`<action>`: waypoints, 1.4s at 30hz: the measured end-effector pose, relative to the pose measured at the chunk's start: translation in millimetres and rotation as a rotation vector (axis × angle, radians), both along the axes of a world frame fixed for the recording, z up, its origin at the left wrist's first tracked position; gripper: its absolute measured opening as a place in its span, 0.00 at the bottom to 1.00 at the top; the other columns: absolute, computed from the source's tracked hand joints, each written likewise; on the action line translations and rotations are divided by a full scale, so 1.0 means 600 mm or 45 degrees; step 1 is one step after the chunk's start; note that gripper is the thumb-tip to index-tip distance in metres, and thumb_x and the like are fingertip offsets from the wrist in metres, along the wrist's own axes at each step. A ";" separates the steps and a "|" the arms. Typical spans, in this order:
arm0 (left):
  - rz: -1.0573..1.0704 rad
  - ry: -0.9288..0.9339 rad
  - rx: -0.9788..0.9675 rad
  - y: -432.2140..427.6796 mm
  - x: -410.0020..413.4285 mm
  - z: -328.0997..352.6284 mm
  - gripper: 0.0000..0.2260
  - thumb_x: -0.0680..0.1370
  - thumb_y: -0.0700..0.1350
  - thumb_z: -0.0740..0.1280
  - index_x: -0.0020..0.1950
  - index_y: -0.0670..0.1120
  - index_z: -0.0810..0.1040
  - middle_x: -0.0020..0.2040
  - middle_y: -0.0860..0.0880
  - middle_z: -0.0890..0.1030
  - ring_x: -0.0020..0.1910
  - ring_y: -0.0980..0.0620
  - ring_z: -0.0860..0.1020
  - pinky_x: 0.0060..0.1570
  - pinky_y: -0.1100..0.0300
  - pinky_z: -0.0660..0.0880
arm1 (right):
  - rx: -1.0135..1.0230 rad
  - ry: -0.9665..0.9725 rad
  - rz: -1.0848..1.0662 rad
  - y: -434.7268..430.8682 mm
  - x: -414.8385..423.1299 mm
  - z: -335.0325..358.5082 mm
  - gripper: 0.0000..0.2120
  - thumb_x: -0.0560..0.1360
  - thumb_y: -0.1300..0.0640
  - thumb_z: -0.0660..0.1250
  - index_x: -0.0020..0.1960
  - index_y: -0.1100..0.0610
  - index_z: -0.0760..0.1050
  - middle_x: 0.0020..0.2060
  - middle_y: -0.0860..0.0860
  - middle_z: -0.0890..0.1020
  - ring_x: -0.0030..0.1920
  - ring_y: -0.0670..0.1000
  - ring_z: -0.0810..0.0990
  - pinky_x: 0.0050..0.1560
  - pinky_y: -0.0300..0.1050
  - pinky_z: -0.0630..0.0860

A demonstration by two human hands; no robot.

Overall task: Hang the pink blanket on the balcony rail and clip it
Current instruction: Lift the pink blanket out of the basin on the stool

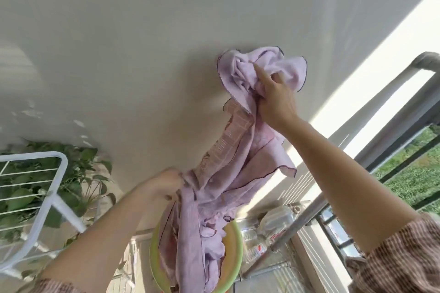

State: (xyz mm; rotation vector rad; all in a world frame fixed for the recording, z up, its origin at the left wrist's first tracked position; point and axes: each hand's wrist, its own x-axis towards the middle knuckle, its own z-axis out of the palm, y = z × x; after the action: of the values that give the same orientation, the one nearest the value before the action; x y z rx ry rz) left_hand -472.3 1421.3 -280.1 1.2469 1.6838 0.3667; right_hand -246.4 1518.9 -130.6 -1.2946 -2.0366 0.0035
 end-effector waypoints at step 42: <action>0.590 -0.847 0.734 0.127 0.127 0.264 0.12 0.78 0.37 0.57 0.40 0.48 0.76 0.29 0.53 0.82 0.26 0.58 0.80 0.23 0.68 0.72 | -0.864 0.945 0.307 -0.093 0.106 -0.024 0.12 0.73 0.65 0.69 0.56 0.57 0.79 0.51 0.49 0.84 0.54 0.44 0.81 0.45 0.33 0.79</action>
State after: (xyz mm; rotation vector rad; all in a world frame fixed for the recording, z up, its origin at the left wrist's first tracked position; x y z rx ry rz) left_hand -396.1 1497.3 -121.4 0.9371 1.2860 1.4570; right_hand -183.1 1463.0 -145.1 -1.1494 -1.5405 1.1890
